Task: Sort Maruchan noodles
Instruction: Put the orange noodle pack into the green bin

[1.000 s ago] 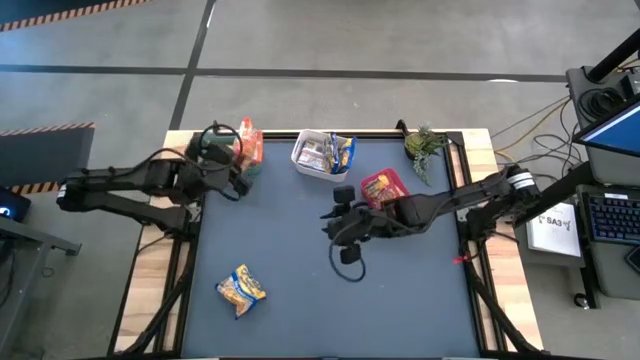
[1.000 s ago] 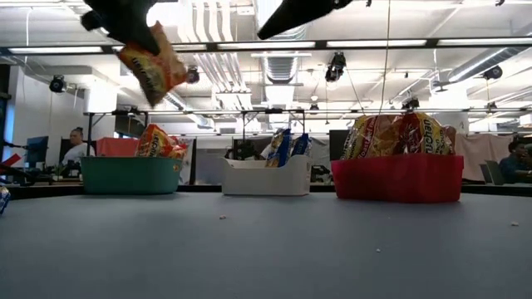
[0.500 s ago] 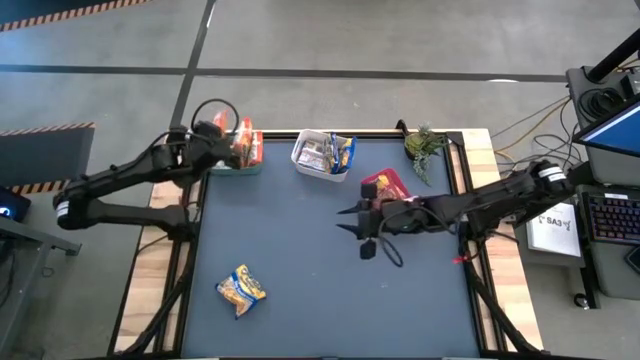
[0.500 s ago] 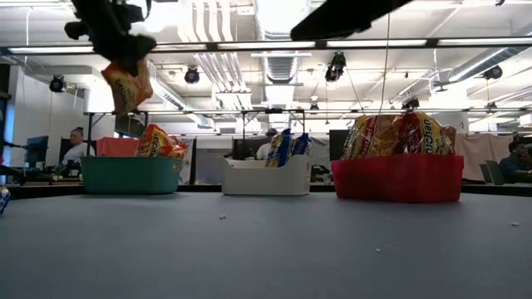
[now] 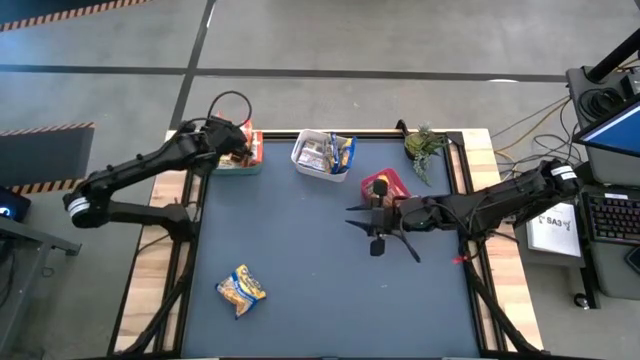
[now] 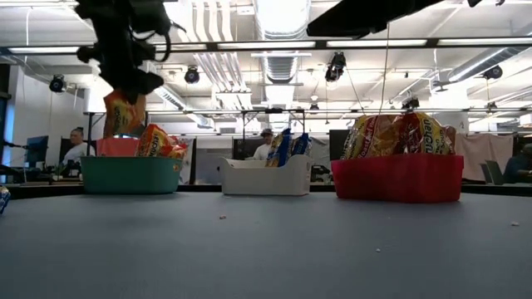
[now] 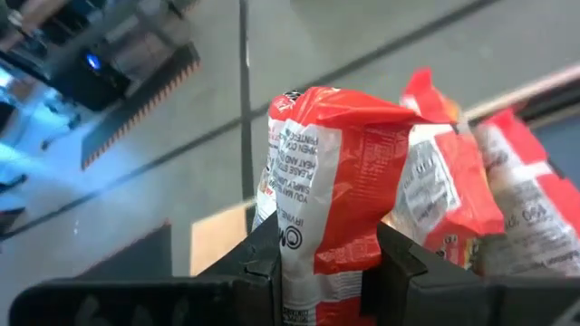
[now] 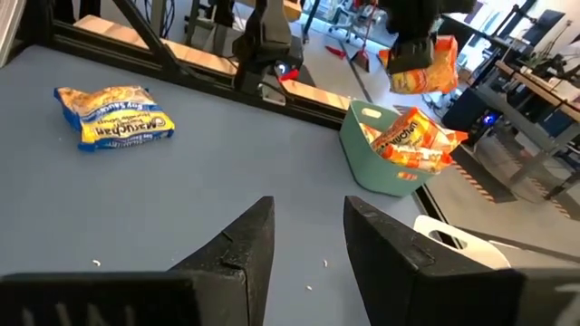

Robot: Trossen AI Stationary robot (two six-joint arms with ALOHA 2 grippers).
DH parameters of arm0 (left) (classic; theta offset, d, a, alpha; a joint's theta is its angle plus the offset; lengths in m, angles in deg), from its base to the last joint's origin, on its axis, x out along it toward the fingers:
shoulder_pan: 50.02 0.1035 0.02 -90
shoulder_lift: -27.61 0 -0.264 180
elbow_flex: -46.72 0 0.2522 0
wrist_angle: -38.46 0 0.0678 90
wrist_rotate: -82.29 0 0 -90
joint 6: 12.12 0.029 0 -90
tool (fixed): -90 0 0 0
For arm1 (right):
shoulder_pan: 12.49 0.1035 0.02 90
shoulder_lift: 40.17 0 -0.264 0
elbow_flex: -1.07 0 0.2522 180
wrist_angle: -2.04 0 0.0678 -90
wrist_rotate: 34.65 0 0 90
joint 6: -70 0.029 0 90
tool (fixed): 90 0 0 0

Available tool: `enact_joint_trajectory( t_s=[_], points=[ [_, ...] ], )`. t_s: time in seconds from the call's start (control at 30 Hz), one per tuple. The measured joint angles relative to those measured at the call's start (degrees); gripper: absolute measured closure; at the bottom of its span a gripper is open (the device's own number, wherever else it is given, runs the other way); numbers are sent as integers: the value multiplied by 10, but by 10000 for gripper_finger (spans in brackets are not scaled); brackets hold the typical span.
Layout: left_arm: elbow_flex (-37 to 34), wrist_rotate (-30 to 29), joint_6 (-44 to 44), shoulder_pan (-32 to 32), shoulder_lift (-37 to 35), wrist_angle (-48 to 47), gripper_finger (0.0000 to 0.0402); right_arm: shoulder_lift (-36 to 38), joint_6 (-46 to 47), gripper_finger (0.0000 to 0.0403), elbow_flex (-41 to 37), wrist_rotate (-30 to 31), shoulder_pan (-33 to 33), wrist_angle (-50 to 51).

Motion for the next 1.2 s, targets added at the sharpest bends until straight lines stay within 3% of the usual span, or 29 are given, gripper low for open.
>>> enact_joint_trajectory(
  t_s=[0.17,0.63,1.03,1.2],
  points=[
    [0,94,1,22,49,3,325,-3,-1,282,0,0,0,2],
    [1,53,8,47,167,2,315,-4,-2,282,0,0,0,5],
    [1,56,8,46,147,2,255,-4,-4,282,0,0,0,5],
    [7,118,32,34,110,-12,241,-4,-3,282,0,0,0,5]
  ],
)
